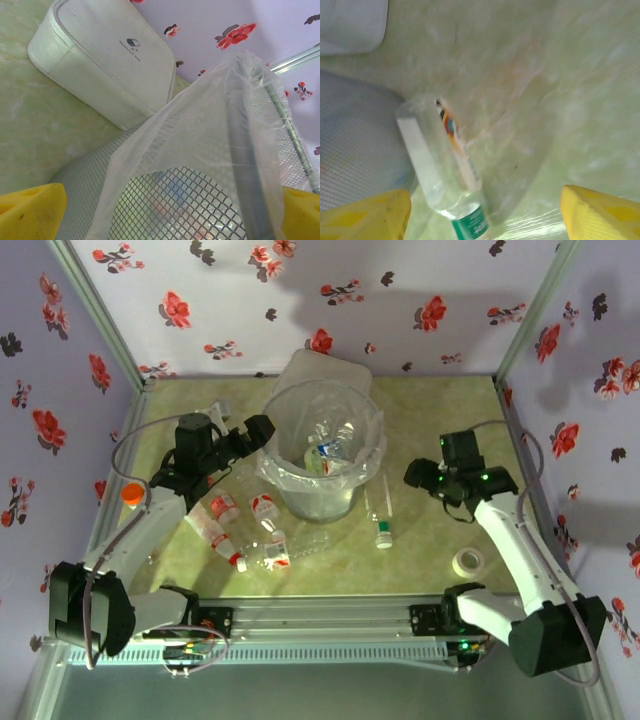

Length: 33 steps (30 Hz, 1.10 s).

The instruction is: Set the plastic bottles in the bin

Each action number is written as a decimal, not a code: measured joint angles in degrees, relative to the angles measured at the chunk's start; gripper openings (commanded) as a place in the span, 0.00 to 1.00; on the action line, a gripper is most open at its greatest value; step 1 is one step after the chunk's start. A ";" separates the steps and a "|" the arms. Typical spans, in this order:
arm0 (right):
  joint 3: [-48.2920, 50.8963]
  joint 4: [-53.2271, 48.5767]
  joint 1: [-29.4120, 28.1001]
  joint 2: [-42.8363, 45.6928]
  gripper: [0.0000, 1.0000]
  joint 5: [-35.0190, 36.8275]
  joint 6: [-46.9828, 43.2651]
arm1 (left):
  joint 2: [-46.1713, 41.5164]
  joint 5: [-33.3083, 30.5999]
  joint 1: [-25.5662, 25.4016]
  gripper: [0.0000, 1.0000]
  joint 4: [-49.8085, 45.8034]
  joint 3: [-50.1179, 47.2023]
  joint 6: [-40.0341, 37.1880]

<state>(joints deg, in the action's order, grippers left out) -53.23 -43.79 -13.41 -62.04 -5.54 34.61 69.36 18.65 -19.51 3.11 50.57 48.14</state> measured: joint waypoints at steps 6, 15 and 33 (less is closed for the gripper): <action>9.81 7.85 -3.52 -4.22 0.90 -7.67 5.90 | 0.02 0.04 0.00 0.99 0.00 0.00 0.00; 9.35 14.43 -7.23 -13.64 0.95 -8.79 6.62 | 0.42 0.48 0.00 0.99 0.46 0.00 0.11; 7.93 17.59 -7.85 -20.00 0.94 -7.08 6.32 | 1.95 0.87 0.00 0.99 0.24 1.16 0.00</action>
<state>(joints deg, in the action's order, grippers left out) -45.30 -26.20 -21.26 -82.04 -12.62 40.93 71.31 19.53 -19.51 3.36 51.72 48.14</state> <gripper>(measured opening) 0.940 0.993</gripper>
